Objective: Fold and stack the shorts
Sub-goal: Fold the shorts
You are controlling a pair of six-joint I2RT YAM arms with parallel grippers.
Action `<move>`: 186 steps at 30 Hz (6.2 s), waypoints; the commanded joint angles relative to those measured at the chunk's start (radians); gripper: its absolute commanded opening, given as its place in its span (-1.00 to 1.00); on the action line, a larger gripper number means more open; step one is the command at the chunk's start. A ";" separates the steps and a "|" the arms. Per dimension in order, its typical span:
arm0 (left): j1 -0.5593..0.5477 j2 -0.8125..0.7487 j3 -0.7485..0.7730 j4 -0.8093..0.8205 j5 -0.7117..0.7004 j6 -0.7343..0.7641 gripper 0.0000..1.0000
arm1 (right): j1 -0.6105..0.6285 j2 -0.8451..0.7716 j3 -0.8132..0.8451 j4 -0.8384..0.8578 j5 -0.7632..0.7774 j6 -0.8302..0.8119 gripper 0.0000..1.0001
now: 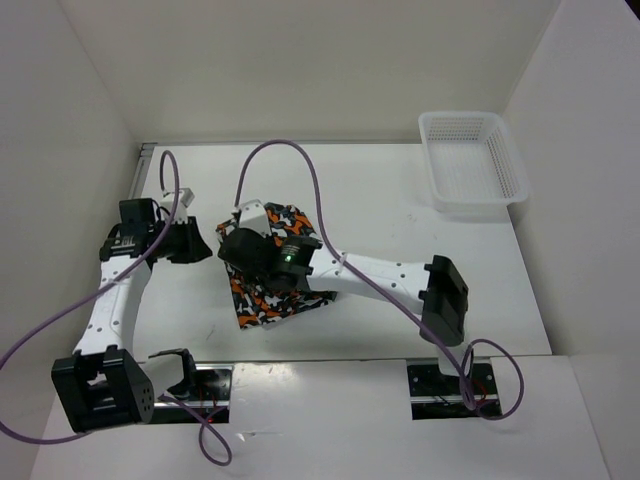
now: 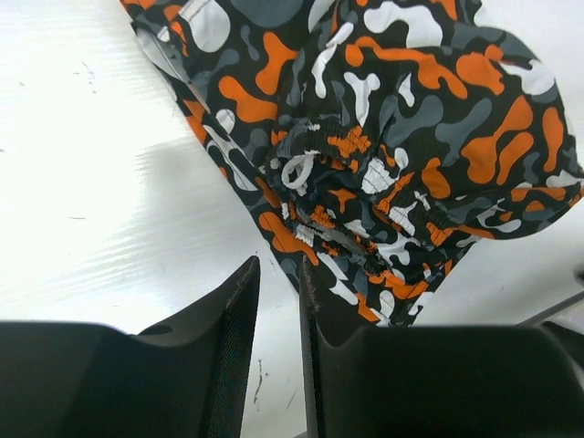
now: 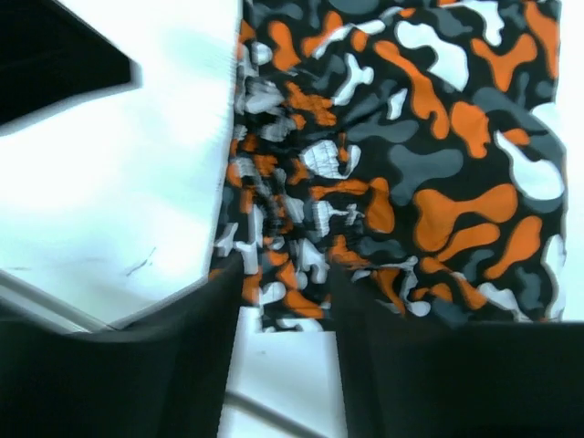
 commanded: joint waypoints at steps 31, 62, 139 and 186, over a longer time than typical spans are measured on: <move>0.045 -0.028 -0.005 -0.015 0.063 0.004 -0.37 | -0.021 0.127 -0.041 0.008 0.193 -0.019 -0.98; 0.054 -0.028 -0.034 0.004 0.063 0.004 -0.35 | 0.051 0.234 -0.096 -0.014 0.287 -0.060 0.47; 0.054 0.009 -0.137 0.097 0.080 0.004 -0.35 | 0.053 0.138 0.168 0.005 0.170 -0.152 -1.00; 0.054 -0.035 -0.006 0.104 0.056 0.004 -0.41 | 0.010 -0.006 -0.010 0.293 -0.091 -0.103 1.00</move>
